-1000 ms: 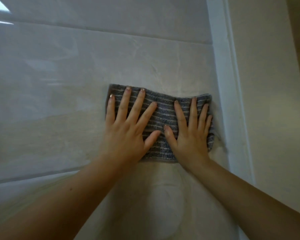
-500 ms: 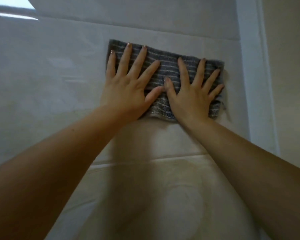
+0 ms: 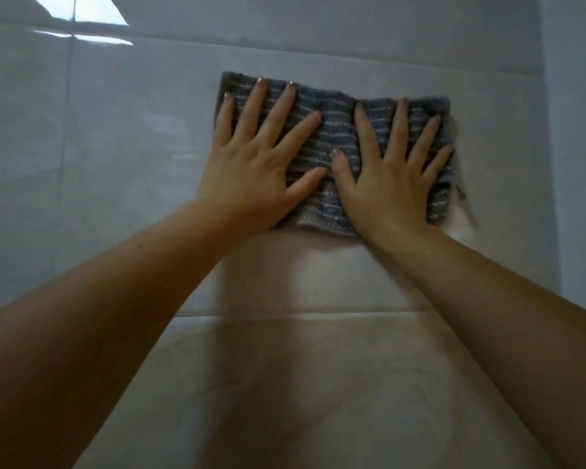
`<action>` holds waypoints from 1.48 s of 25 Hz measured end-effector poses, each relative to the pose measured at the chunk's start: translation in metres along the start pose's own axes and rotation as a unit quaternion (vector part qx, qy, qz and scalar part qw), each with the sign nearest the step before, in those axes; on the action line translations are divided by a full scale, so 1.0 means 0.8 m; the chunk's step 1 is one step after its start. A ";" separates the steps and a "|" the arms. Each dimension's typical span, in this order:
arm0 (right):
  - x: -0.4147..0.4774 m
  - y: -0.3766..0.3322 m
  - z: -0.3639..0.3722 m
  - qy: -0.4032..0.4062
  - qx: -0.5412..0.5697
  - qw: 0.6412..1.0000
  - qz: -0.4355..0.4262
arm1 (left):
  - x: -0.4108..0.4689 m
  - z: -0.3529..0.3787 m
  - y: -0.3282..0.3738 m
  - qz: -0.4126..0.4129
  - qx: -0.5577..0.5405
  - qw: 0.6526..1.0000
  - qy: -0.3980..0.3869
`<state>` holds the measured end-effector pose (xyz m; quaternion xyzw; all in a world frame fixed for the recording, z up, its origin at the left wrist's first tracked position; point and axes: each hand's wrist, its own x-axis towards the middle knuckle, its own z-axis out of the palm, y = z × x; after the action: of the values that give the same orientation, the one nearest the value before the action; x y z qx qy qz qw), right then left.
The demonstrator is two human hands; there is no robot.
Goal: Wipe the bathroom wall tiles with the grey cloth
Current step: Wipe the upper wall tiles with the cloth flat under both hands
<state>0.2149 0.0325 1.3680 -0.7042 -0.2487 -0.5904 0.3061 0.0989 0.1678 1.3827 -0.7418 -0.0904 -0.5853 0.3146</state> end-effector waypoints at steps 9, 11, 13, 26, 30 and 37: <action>-0.123 -0.010 0.012 -0.015 -0.022 0.988 -0.154 | -0.144 0.006 -0.002 0.042 0.007 0.999 -0.009; -0.105 -0.020 0.010 -0.019 -0.030 0.990 -0.139 | -0.131 0.003 -0.015 0.037 0.010 0.999 -0.007; -0.063 -0.050 0.007 -0.022 -0.025 0.995 -0.099 | -0.093 -0.005 -0.046 0.006 0.011 1.000 -0.008; -0.104 -0.154 0.021 -0.003 -0.010 0.990 -0.141 | -0.158 -0.016 -0.147 0.046 0.013 0.999 -0.004; -0.026 -0.221 0.017 -0.010 0.005 0.999 -0.053 | -0.087 -0.029 -0.215 0.005 0.020 1.000 -0.004; -0.116 -0.236 0.030 0.005 0.002 0.991 -0.137 | -0.180 -0.024 -0.209 0.017 0.015 1.000 -0.009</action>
<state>0.0799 0.1812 1.2998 -0.6597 -0.3425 -0.6298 0.2254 -0.0437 0.3220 1.3117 -0.7438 -0.0897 -0.5715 0.3347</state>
